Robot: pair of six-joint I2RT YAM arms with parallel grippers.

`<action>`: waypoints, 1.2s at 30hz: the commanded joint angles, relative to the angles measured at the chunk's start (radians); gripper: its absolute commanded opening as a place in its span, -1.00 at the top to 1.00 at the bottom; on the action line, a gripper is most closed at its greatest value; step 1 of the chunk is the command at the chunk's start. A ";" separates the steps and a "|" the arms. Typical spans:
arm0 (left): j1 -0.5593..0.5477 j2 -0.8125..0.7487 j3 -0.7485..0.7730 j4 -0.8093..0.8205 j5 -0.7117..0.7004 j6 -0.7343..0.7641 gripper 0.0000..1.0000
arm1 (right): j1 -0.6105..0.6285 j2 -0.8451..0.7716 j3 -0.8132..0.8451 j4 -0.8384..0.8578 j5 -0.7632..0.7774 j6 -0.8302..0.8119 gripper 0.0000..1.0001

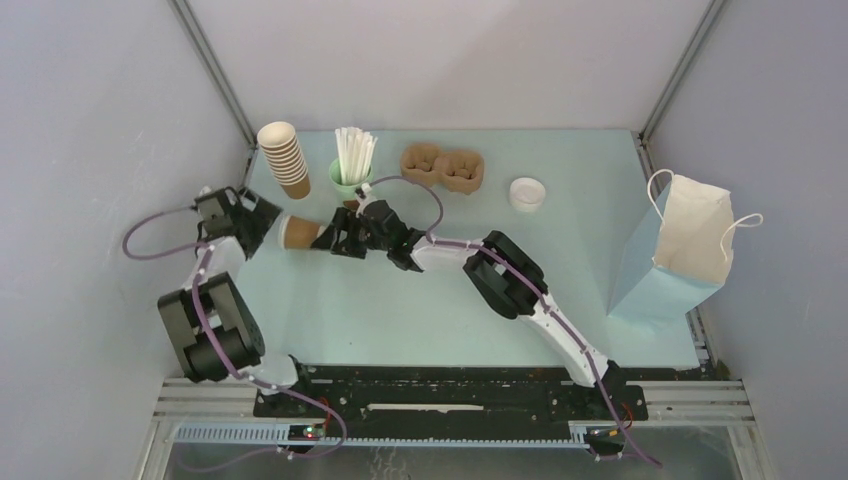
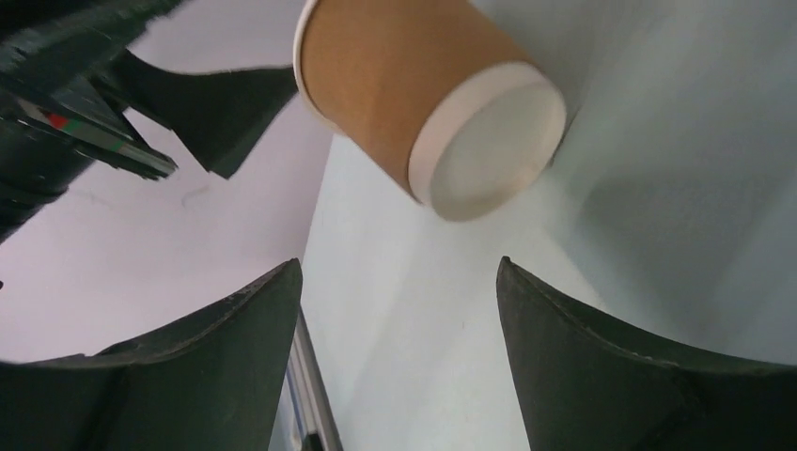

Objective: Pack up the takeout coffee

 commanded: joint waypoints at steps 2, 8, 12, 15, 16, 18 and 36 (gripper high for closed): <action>-0.055 0.165 0.180 0.266 0.106 0.063 -0.99 | -0.021 0.065 0.143 0.007 0.117 0.003 -0.67; -0.063 0.300 0.262 0.231 0.198 0.058 -0.87 | -0.029 0.114 0.240 -0.037 0.157 0.004 -0.59; -0.078 0.269 0.208 0.226 0.170 0.002 -0.89 | -0.021 0.109 0.259 -0.069 0.189 -0.006 -0.55; -0.090 0.293 0.201 0.259 0.229 -0.027 -0.88 | -0.018 0.104 0.257 -0.085 0.202 -0.002 -0.54; -0.097 0.299 0.201 0.267 0.242 -0.028 -0.86 | -0.020 0.104 0.251 -0.080 0.199 0.007 -0.54; -0.113 0.303 0.205 0.262 0.240 -0.028 -0.85 | -0.027 0.104 0.238 -0.072 0.197 0.017 -0.50; -0.156 0.323 0.223 0.146 0.340 -0.047 -0.76 | -0.085 -0.126 -0.172 0.079 0.110 -0.057 -0.55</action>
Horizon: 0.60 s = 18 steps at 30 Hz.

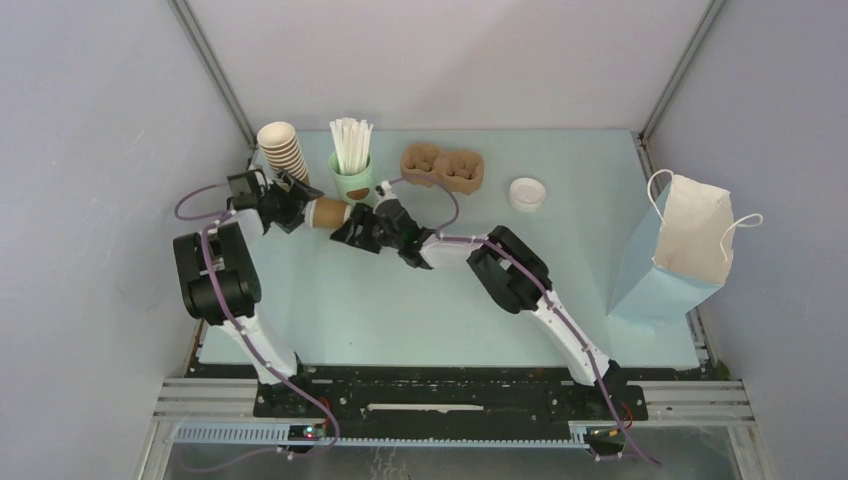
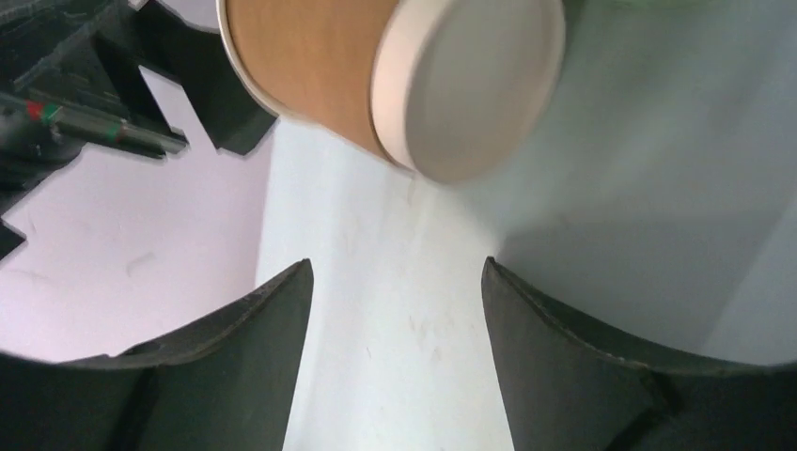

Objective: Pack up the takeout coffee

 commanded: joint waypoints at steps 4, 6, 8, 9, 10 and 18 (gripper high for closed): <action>-0.011 -0.079 -0.016 -0.044 0.008 -0.018 -0.79 | -0.084 -0.294 -0.361 0.105 -0.085 -0.146 -0.80; -0.012 -0.076 -0.010 -0.043 -0.001 -0.018 -0.81 | -0.107 -0.263 -0.325 0.093 -0.119 -0.152 -0.83; -0.017 -0.067 -0.003 -0.041 0.008 -0.025 -0.82 | -0.120 -0.208 -0.249 0.076 -0.141 -0.130 -0.82; -0.023 -0.069 -0.003 -0.041 0.010 -0.025 -0.82 | -0.120 -0.187 -0.230 0.076 -0.135 -0.122 -0.82; -0.030 -0.071 -0.004 -0.040 0.008 -0.026 -0.83 | -0.118 -0.170 -0.217 0.090 -0.127 -0.116 -0.82; -0.044 -0.058 0.013 -0.084 0.021 -0.031 -0.82 | -0.101 -0.005 0.015 0.073 -0.105 -0.052 -0.32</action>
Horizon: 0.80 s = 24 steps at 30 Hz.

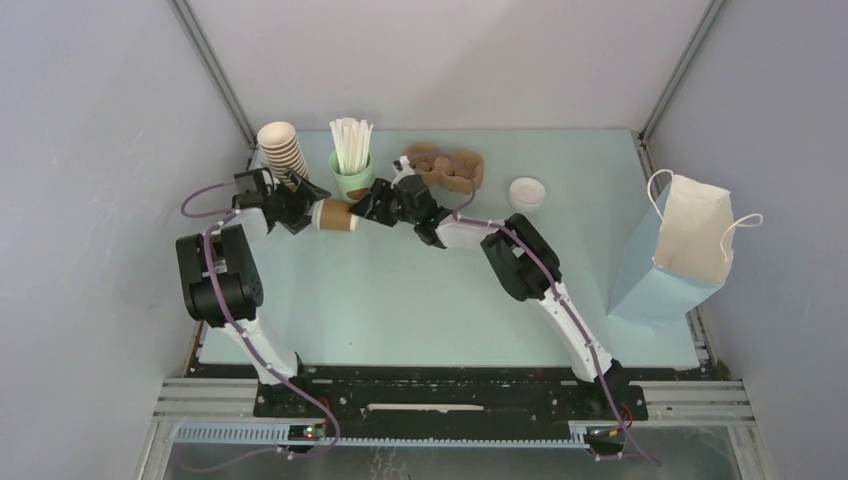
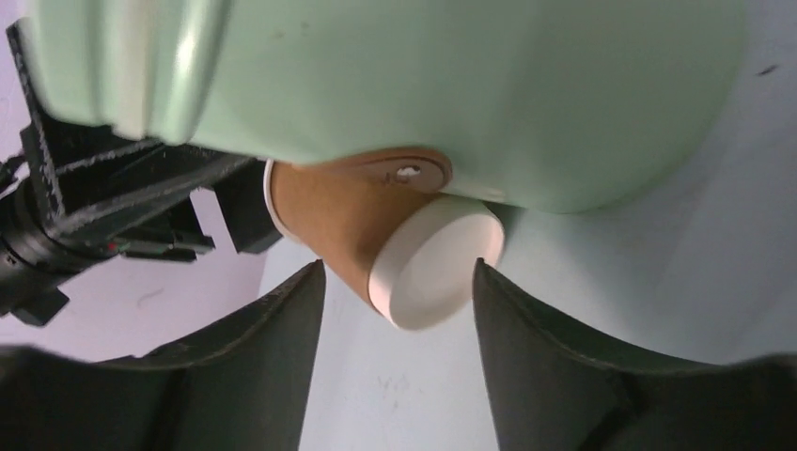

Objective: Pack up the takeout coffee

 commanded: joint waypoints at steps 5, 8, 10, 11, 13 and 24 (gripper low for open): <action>-0.008 -0.060 -0.004 -0.055 0.013 -0.015 -0.80 | 0.030 0.075 0.088 0.018 -0.028 0.090 -0.08; -0.011 -0.102 -0.027 -0.055 0.026 -0.022 -0.79 | 0.036 0.047 0.033 0.053 -0.037 0.125 0.15; -0.014 -0.137 -0.047 -0.075 0.027 -0.015 -0.79 | 0.046 0.024 -0.013 0.079 -0.030 0.143 0.17; -0.014 -0.161 -0.057 -0.089 0.026 -0.013 -0.79 | 0.052 0.013 -0.042 0.091 -0.022 0.155 0.17; -0.015 -0.207 -0.078 -0.113 0.016 -0.011 -0.79 | 0.061 0.001 -0.069 0.109 -0.019 0.182 0.17; -0.088 -0.397 -0.211 -0.184 -0.007 -0.032 -0.81 | 0.094 -0.055 -0.228 0.260 -0.031 0.326 0.11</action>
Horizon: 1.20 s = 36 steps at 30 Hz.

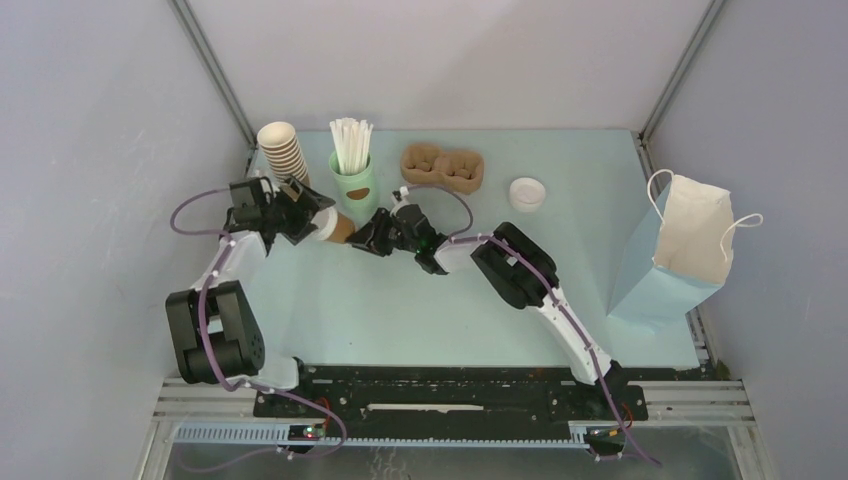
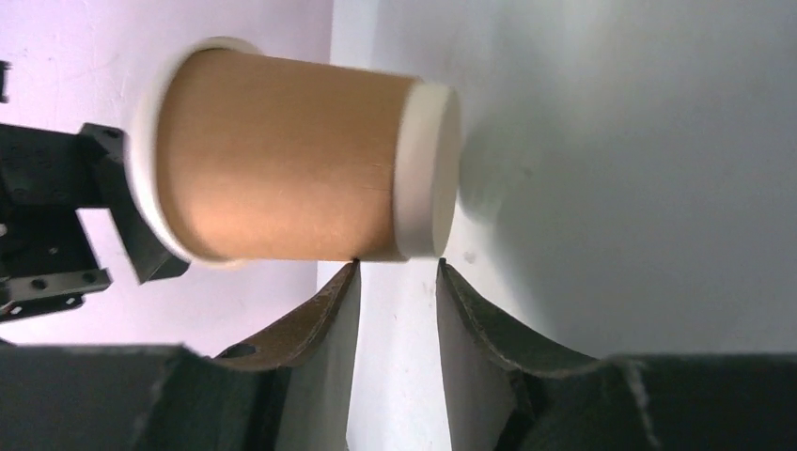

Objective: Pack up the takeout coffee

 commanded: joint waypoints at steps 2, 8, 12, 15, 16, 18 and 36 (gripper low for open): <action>-0.077 -0.066 -0.054 -0.060 -0.005 -0.024 -0.82 | 0.013 -0.059 -0.062 0.052 0.001 0.078 0.07; -0.142 -0.057 -0.028 -0.079 -0.048 -0.002 -0.83 | 0.001 -0.098 -0.128 0.049 0.010 0.058 -0.05; -0.168 -0.049 0.011 -0.089 -0.085 0.009 -0.85 | -0.016 -0.124 -0.142 0.024 -0.023 0.004 -0.11; -0.175 -0.035 0.032 -0.089 -0.095 0.014 -0.86 | -0.023 -0.155 -0.152 -0.031 -0.034 -0.072 -0.19; -0.177 -0.027 0.040 -0.088 -0.095 0.015 -0.86 | -0.027 -0.163 -0.154 -0.043 -0.038 -0.095 -0.20; -0.179 -0.017 0.055 -0.088 -0.100 0.014 -0.86 | -0.030 -0.171 -0.148 -0.056 -0.066 -0.133 -0.20; -0.177 -0.078 0.083 -0.152 -0.155 0.104 -0.99 | 0.009 -0.209 -0.046 -0.194 -0.052 -0.713 -0.85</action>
